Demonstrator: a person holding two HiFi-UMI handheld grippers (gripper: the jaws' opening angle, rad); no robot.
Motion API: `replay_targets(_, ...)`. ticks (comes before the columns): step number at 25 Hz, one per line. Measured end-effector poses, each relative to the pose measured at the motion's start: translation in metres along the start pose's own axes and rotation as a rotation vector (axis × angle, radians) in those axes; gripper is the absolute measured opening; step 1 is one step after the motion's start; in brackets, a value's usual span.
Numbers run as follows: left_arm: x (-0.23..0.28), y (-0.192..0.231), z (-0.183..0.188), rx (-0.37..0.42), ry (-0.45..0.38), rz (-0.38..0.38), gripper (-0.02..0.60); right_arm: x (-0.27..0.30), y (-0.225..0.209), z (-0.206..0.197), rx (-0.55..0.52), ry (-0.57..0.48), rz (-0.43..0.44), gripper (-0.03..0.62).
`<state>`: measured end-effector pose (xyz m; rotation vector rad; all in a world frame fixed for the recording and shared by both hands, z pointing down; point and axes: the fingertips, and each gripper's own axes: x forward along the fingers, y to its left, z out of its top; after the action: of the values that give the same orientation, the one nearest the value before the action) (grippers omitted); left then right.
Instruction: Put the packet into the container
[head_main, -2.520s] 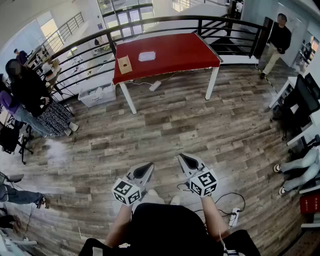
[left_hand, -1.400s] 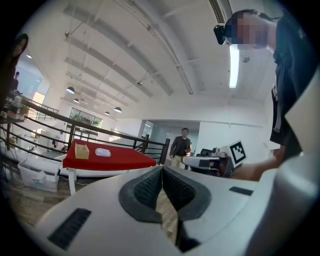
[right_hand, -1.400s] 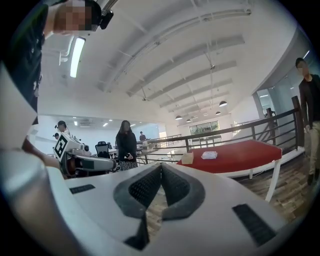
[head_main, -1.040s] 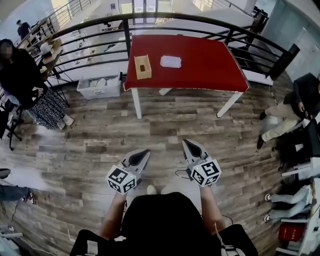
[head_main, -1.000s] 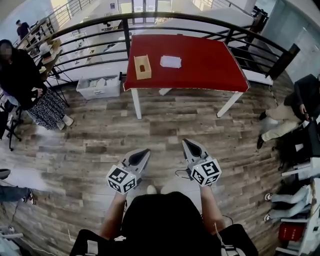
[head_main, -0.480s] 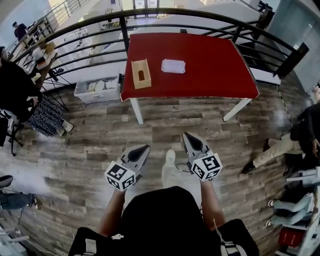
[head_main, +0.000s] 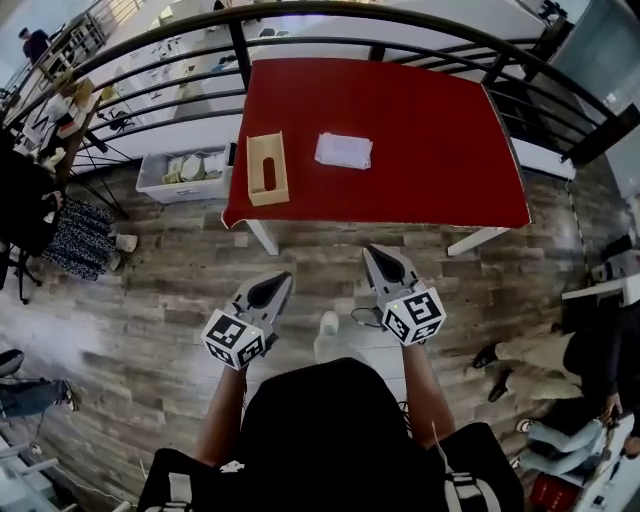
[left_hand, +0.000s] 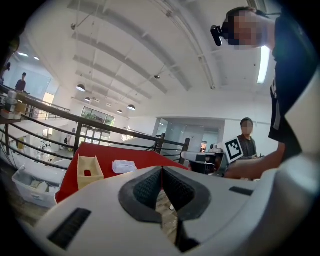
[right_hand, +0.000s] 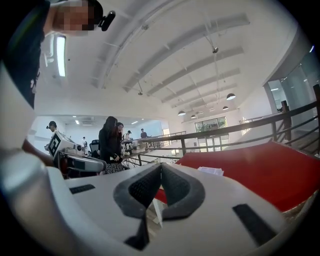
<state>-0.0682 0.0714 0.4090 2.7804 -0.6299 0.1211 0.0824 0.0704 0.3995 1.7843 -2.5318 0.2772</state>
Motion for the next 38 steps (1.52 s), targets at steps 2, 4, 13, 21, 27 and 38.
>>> replay_targets(2,0.021,0.013,0.005,-0.003,0.005,0.017,0.011,0.015,-0.023,0.004,0.005,-0.003,0.002,0.017)
replay_targets(4,0.039,0.024,0.01,-0.002,0.005,0.029,0.011,0.028,-0.041,0.008,0.002,-0.007,0.009,0.017)
replay_targets(13,0.099,0.057,0.021,-0.012,0.049,0.06,0.011,0.073,-0.096,0.004,0.043,0.026,0.033,0.017)
replay_targets(21,0.118,0.098,0.029,-0.016,0.053,0.069,0.011,0.113,-0.111,-0.001,0.045,0.045,0.029,0.017)
replay_targets(27,0.149,0.141,0.041,-0.018,0.043,0.018,0.011,0.16,-0.132,0.002,0.021,0.077,-0.012,0.017)
replay_targets(38,0.187,0.219,0.063,-0.012,0.048,-0.081,0.011,0.241,-0.144,0.001,0.0,0.141,-0.05,0.017)
